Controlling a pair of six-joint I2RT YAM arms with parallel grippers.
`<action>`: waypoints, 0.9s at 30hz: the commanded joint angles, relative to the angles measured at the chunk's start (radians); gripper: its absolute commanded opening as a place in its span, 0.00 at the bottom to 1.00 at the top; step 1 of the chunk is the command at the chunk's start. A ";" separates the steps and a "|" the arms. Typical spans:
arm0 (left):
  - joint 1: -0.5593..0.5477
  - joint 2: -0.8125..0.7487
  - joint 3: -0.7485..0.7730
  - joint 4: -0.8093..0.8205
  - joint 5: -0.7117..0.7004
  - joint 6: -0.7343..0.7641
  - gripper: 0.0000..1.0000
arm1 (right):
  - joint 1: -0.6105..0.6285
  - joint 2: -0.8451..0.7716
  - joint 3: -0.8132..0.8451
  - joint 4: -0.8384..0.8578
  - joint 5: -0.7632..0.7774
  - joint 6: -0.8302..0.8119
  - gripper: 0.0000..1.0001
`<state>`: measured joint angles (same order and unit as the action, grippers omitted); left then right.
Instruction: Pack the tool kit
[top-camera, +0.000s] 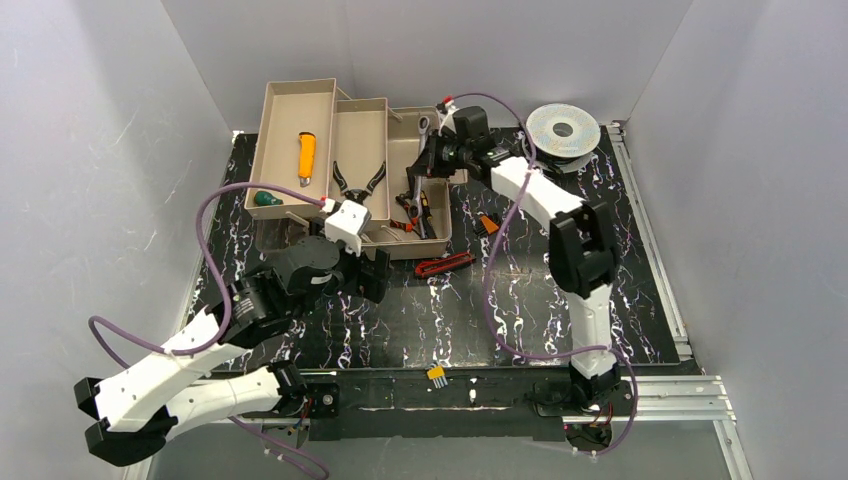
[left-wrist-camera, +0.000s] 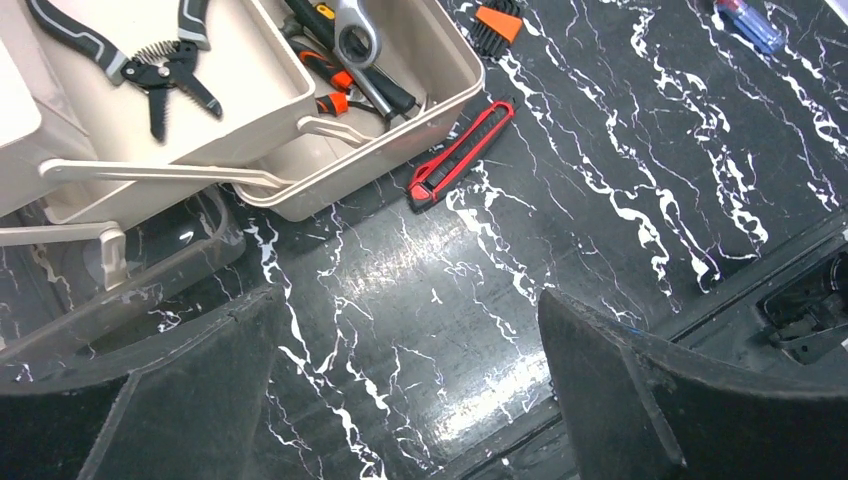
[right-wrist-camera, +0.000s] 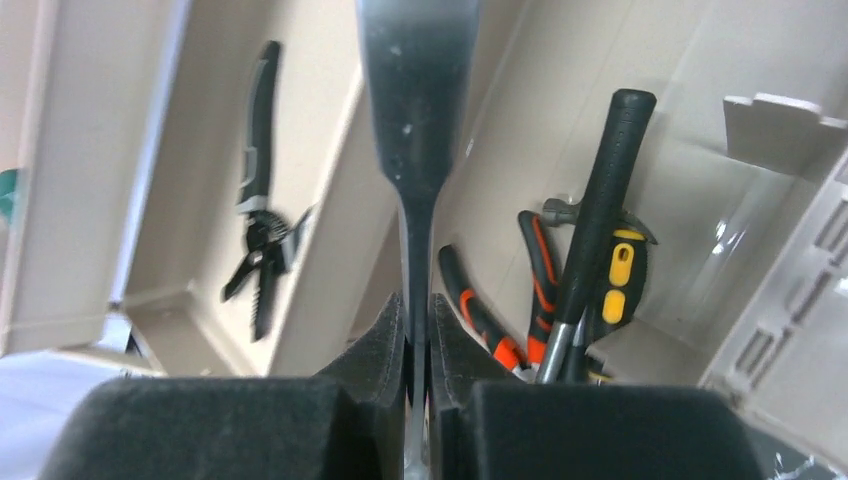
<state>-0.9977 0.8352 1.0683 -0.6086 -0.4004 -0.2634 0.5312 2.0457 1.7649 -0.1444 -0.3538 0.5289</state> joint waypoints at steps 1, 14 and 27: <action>0.001 -0.023 -0.018 -0.015 -0.039 0.015 0.98 | -0.001 0.094 0.159 0.000 -0.068 0.034 0.21; 0.003 0.047 -0.038 0.011 0.030 0.049 0.98 | -0.002 -0.077 0.021 -0.057 0.021 0.004 0.80; 0.001 0.188 -0.130 0.150 0.052 0.097 0.99 | -0.070 -0.630 -0.604 -0.120 0.313 -0.162 0.77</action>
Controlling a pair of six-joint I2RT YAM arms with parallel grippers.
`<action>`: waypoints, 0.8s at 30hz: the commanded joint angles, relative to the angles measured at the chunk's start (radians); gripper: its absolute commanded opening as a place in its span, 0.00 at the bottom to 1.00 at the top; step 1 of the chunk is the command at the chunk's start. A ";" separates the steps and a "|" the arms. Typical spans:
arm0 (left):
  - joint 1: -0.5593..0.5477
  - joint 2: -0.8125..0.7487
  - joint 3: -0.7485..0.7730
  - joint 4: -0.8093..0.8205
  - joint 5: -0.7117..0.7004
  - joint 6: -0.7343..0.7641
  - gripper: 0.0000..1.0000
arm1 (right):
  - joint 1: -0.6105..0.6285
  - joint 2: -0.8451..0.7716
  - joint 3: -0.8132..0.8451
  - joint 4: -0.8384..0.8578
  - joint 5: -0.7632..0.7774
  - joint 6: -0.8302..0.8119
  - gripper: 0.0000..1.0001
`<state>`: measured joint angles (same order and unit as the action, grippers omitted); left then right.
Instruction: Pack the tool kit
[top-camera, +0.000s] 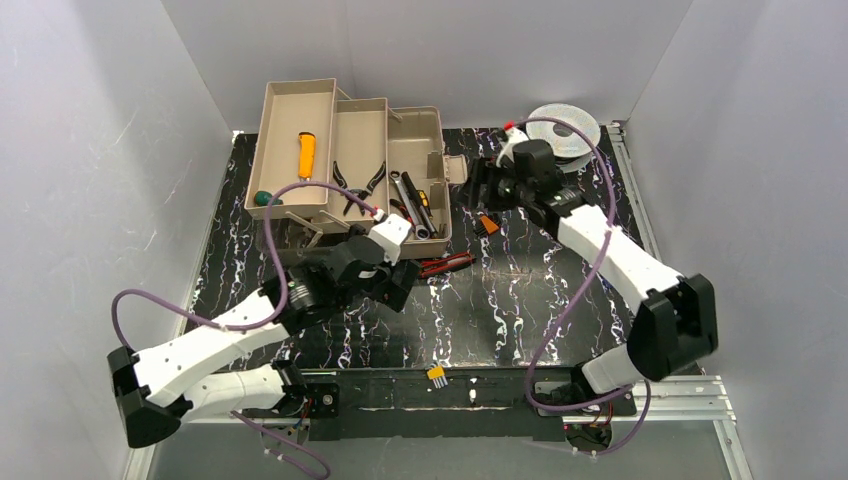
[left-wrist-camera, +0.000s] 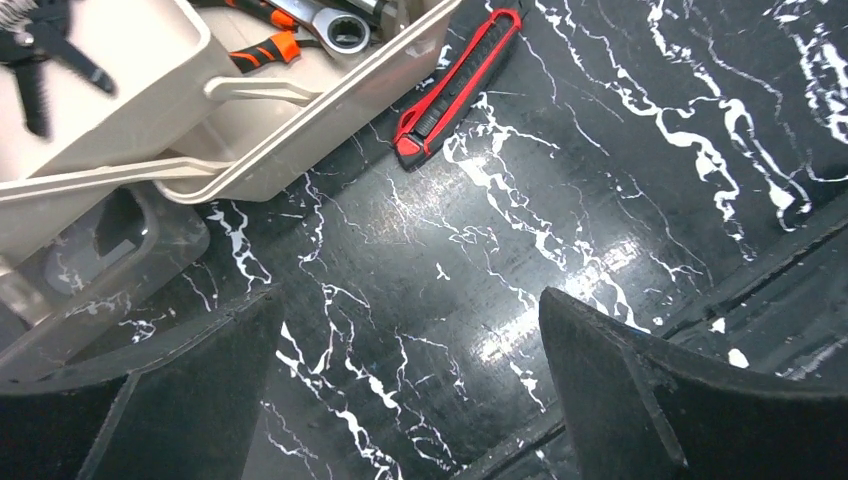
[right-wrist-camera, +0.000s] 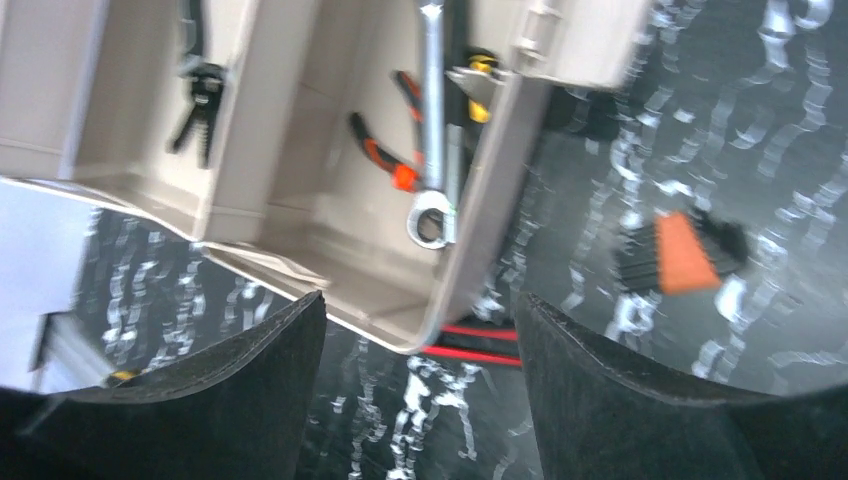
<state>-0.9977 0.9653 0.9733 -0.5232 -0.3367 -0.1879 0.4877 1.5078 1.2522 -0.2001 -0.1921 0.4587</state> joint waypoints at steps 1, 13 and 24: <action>0.002 0.078 -0.039 0.070 -0.057 -0.009 0.99 | -0.042 -0.117 -0.123 -0.078 0.175 -0.095 0.78; 0.001 0.159 -0.213 0.395 0.054 -0.080 0.99 | -0.246 -0.104 -0.279 -0.048 0.139 0.013 0.70; 0.002 0.085 -0.531 0.811 0.037 0.075 1.00 | -0.228 0.211 -0.051 -0.045 0.188 -0.032 0.66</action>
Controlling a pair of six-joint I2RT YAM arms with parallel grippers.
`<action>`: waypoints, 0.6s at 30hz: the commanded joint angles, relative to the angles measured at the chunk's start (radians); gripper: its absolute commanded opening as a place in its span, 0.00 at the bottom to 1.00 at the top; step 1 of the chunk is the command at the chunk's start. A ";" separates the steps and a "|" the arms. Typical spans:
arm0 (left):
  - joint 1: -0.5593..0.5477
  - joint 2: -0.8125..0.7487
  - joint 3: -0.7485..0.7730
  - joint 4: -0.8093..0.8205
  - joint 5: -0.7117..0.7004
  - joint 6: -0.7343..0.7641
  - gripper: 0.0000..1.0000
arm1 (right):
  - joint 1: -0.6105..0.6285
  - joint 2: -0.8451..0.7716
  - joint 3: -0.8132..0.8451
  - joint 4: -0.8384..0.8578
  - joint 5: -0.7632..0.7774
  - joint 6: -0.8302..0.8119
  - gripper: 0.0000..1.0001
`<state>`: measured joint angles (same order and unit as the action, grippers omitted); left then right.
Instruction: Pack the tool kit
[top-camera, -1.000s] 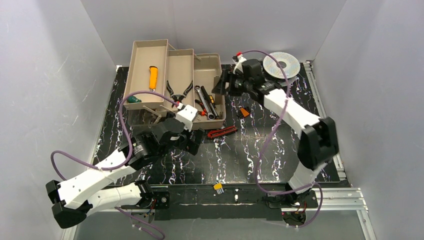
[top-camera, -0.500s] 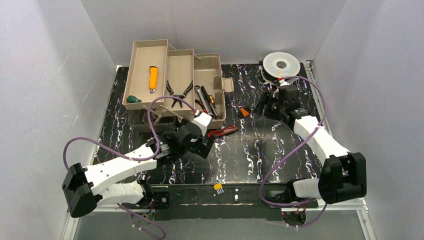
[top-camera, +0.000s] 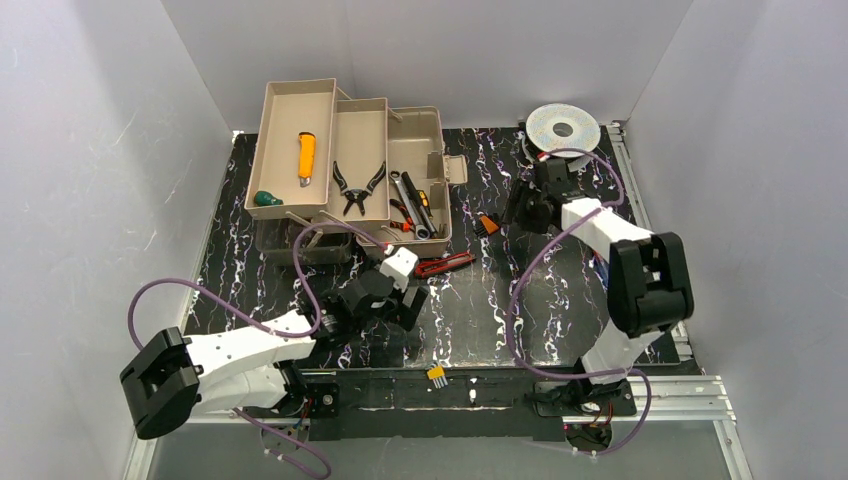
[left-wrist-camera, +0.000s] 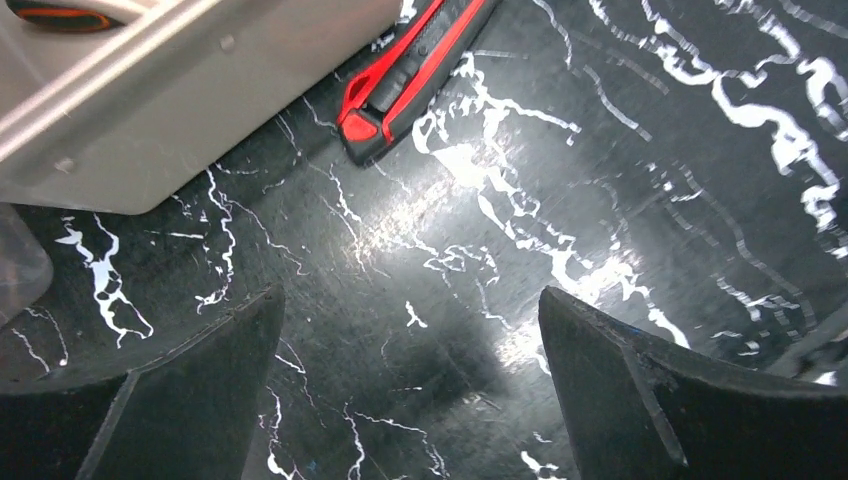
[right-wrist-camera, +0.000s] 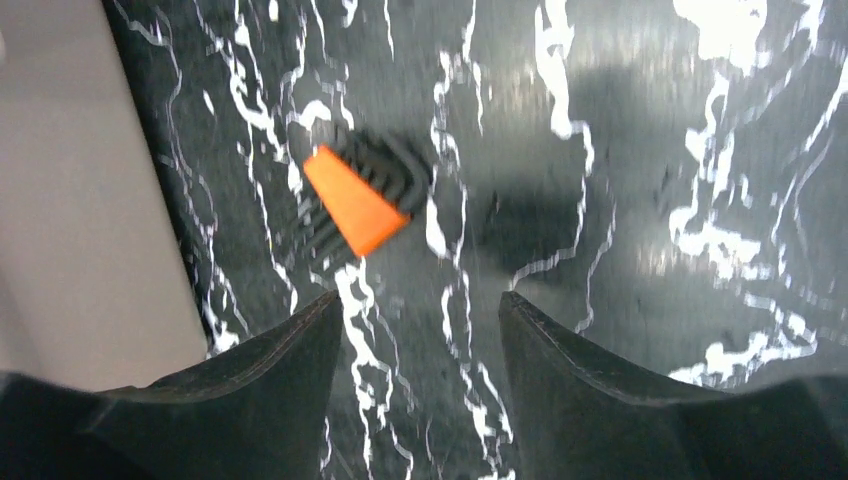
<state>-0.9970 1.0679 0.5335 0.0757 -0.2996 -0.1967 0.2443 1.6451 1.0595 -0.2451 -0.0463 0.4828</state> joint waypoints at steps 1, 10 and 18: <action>0.001 -0.012 -0.105 0.228 0.017 0.099 1.00 | 0.019 0.101 0.168 -0.016 0.080 -0.073 0.66; -0.002 -0.011 -0.160 0.329 0.094 0.113 0.95 | 0.063 0.264 0.332 -0.092 0.120 -0.171 0.60; -0.002 0.000 -0.152 0.326 0.094 0.106 0.95 | 0.118 0.341 0.375 -0.125 0.228 -0.217 0.57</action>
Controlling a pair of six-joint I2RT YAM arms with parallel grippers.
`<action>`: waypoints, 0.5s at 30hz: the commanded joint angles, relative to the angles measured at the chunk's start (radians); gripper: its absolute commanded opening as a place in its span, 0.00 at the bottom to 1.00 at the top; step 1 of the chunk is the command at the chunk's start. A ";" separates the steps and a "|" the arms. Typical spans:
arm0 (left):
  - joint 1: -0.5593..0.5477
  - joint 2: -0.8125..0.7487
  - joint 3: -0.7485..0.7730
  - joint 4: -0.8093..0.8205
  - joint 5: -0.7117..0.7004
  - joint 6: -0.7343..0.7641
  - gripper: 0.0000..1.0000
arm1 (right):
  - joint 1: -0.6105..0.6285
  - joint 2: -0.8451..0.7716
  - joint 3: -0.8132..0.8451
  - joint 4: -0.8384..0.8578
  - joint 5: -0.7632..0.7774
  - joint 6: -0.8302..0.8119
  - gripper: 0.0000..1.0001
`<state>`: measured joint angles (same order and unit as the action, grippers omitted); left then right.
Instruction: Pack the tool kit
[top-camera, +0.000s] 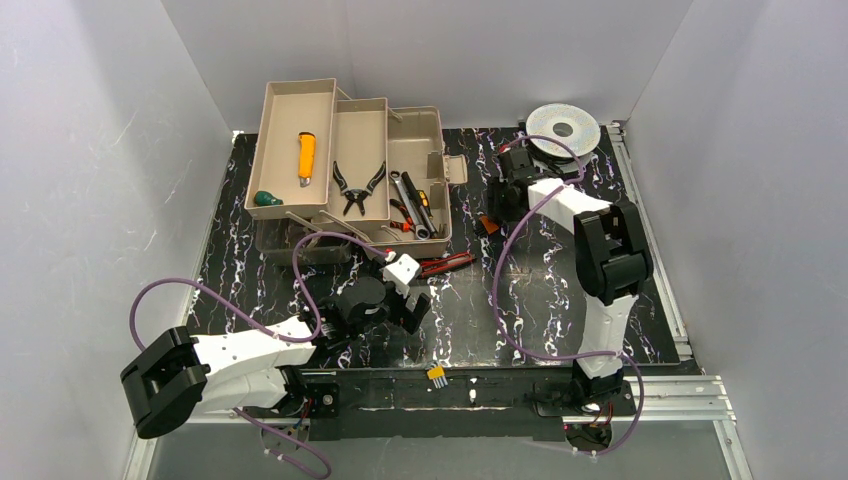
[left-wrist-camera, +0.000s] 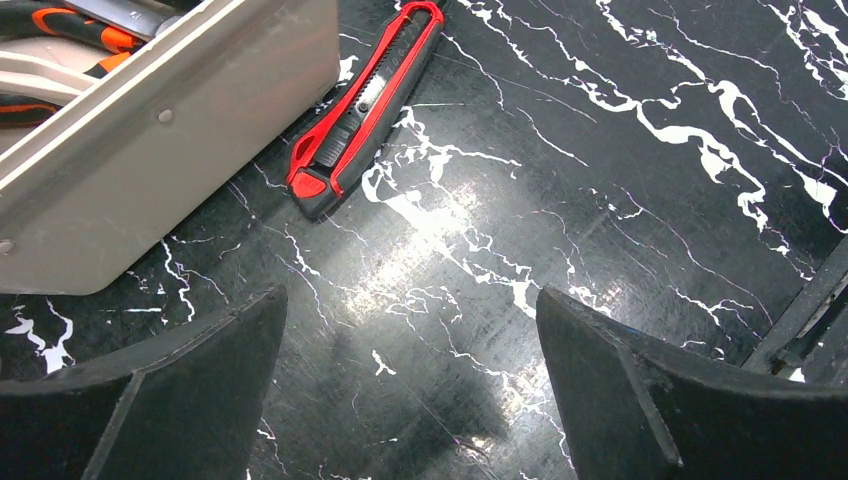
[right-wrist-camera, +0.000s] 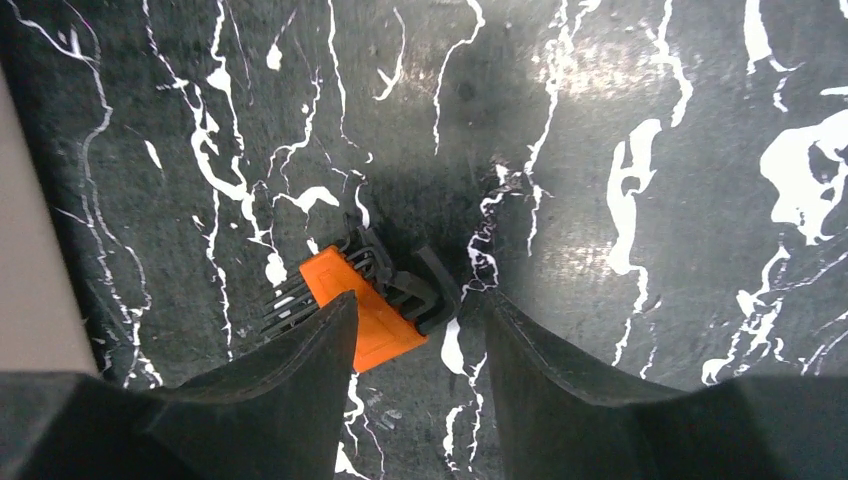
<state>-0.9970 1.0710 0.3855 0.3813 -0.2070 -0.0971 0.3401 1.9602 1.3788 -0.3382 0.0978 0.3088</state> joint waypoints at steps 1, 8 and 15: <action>-0.002 -0.004 -0.006 0.023 0.000 0.007 0.95 | 0.026 0.035 0.066 -0.043 0.108 -0.043 0.56; -0.002 -0.005 -0.007 0.022 -0.013 0.009 0.95 | 0.029 0.060 0.072 -0.029 0.102 -0.048 0.54; -0.002 -0.002 -0.007 0.018 -0.027 0.016 0.95 | 0.030 0.061 0.059 -0.009 0.072 -0.042 0.39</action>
<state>-0.9970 1.0718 0.3855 0.3893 -0.2081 -0.0959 0.3725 2.0026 1.4239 -0.3595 0.1665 0.2821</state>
